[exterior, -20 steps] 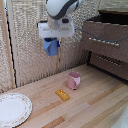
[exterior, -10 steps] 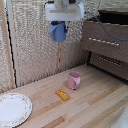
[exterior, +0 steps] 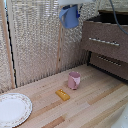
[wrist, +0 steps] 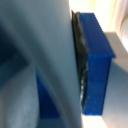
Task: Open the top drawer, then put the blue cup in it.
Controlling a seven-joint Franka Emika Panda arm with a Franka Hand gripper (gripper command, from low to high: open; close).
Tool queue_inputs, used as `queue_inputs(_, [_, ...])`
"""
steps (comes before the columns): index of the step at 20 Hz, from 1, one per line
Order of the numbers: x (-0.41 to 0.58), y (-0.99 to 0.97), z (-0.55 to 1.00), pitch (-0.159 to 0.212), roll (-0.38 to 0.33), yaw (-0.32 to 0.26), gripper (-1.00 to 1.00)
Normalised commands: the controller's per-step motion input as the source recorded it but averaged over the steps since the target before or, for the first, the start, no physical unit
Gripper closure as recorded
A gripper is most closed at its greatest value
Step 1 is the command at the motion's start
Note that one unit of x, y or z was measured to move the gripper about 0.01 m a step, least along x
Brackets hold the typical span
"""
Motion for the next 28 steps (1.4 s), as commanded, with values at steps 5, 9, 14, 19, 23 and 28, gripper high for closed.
queue_inputs(5, [0.045, -0.78, 1.00, 0.017, 0.060, -0.105, 1.00])
queue_inputs(9, [0.000, -0.96, 0.93, 0.000, 0.101, -0.023, 1.00])
queue_inputs(14, [0.000, -1.00, 0.75, -0.007, 0.116, 0.000, 1.00])
queue_inputs(19, [0.027, -0.95, 0.11, -0.005, 0.083, -0.014, 1.00])
queue_inputs(23, [0.152, -0.88, 0.00, 0.014, 0.048, 0.001, 1.00])
queue_inputs(28, [0.038, -0.80, -0.06, 0.014, 0.008, 0.000, 1.00])
